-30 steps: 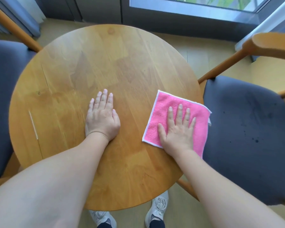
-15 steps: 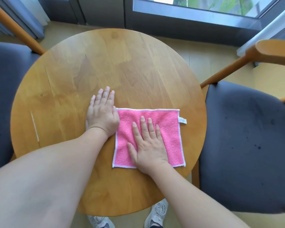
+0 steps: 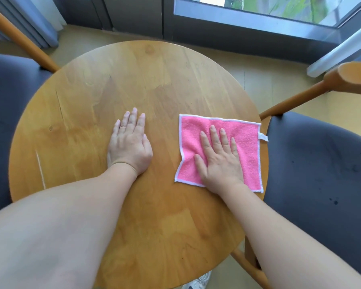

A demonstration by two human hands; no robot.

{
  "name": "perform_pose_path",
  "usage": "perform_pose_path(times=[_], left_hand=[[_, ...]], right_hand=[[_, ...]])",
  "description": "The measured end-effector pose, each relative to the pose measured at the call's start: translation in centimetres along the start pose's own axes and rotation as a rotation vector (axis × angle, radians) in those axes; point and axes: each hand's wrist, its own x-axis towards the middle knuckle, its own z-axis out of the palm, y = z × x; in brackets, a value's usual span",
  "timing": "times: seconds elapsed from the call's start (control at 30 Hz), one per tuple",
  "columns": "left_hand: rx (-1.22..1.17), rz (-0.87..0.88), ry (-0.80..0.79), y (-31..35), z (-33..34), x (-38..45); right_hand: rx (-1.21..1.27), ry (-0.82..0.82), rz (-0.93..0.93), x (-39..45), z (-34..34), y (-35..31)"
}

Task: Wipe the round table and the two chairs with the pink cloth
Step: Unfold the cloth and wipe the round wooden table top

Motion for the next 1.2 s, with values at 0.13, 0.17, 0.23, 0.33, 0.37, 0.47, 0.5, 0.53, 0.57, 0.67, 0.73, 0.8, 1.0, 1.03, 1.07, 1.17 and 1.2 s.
perform_pose_path(times=[0.13,0.17,0.23,0.33,0.37,0.47,0.5,0.53,0.57,0.67,0.73,0.8,1.0,1.03,1.07,1.17,1.2], left_hand=[[0.020,0.003,-0.003,-0.1,0.0,0.0],[0.026,0.002,-0.003,-0.1,0.0,0.0],[0.033,0.002,-0.005,0.0,0.0,-0.1],[0.037,0.007,-0.010,0.0,0.0,0.0],[0.041,0.009,-0.009,0.0,0.0,0.0],[0.046,0.006,-0.005,-0.1,0.1,0.0],[0.044,0.006,-0.006,-0.1,0.1,-0.1],[0.042,0.007,-0.006,0.0,0.1,-0.1],[0.040,0.008,-0.005,0.0,0.1,-0.1],[0.019,0.004,0.009,-0.1,0.1,0.0],[-0.009,-0.002,0.021,0.0,0.0,-0.1],[-0.044,-0.021,0.043,0.0,-0.2,-0.2],[-0.101,-0.038,0.073,0.1,-0.6,-0.5],[-0.105,-0.041,0.079,0.1,-0.6,-0.5],[-0.106,-0.047,0.085,0.1,-0.6,-0.4],[-0.099,-0.082,0.099,0.2,-0.5,-0.3],[-0.097,-0.094,0.104,0.1,-0.5,-0.3]], right_hand=[[0.001,0.028,0.131,3.2,-1.2,2.4],[0.004,0.036,0.170,4.1,-1.5,3.0],[0.006,0.054,0.241,5.6,-2.1,4.0],[0.022,0.082,0.299,7.1,-2.3,4.7],[0.025,0.085,0.311,7.3,-2.3,4.7],[-0.006,0.084,0.327,7.4,-1.9,4.3],[-0.010,0.083,0.333,7.4,-1.8,4.2],[-0.008,0.080,0.343,7.4,-1.8,3.9],[-0.004,0.078,0.352,7.3,-1.8,3.6],[0.002,0.067,0.310,7.1,-1.7,1.3],[-0.002,0.050,0.231,6.6,-1.5,-1.1],[0.006,0.031,0.150,5.8,-1.1,-3.9],[0.034,-0.023,-0.009,4.0,0.0,-8.9],[0.042,-0.026,-0.014,4.1,0.0,-8.8],[0.046,-0.028,-0.020,4.2,-0.1,-8.6],[0.034,-0.026,-0.044,4.5,-0.2,-8.0],[0.034,-0.025,-0.049,4.6,-0.2,-8.0]])
